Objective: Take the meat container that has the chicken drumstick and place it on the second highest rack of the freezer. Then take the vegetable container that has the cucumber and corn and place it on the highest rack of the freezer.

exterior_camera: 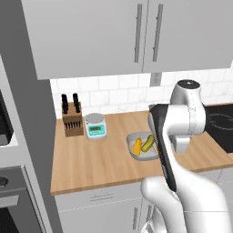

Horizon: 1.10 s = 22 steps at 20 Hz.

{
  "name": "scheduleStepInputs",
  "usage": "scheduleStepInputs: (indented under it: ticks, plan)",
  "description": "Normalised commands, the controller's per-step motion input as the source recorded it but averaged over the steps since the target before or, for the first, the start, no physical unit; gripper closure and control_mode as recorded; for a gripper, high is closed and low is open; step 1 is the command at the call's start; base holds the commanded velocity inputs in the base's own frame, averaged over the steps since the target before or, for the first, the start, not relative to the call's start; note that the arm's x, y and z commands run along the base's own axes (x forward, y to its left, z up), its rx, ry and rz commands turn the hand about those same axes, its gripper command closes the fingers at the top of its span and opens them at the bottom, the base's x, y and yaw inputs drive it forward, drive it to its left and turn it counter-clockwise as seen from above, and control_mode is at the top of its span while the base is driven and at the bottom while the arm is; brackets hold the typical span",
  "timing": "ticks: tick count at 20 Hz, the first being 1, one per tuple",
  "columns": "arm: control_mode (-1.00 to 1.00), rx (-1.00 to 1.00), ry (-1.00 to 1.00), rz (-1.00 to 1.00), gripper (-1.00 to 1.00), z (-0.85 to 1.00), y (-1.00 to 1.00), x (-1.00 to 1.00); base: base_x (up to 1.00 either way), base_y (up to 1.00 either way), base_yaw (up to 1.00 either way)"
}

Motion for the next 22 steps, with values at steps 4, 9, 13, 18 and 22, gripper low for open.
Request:
scheduleStepInputs:
  ticks: [4,9,13,18,22]
  plan:
    - [-1.00,0.00,-0.03,0.00,1.00,0.04,0.44,-0.02,0.00,0.00,0.00]
    - [-1.00,0.00,-0.01,0.02,1.00,0.02,0.26,0.01,0.00,0.00,0.00]
    - [-1.00,0.01,0.00,0.00,1.00,0.00,-0.08,0.07,0.00,0.00,0.00]
    - [-1.00,0.05,0.00,0.00,1.00,0.00,-0.30,0.06,0.00,0.00,0.00]
    - [-1.00,0.02,0.00,0.01,1.00,0.00,-0.13,0.15,0.00,0.00,0.00]
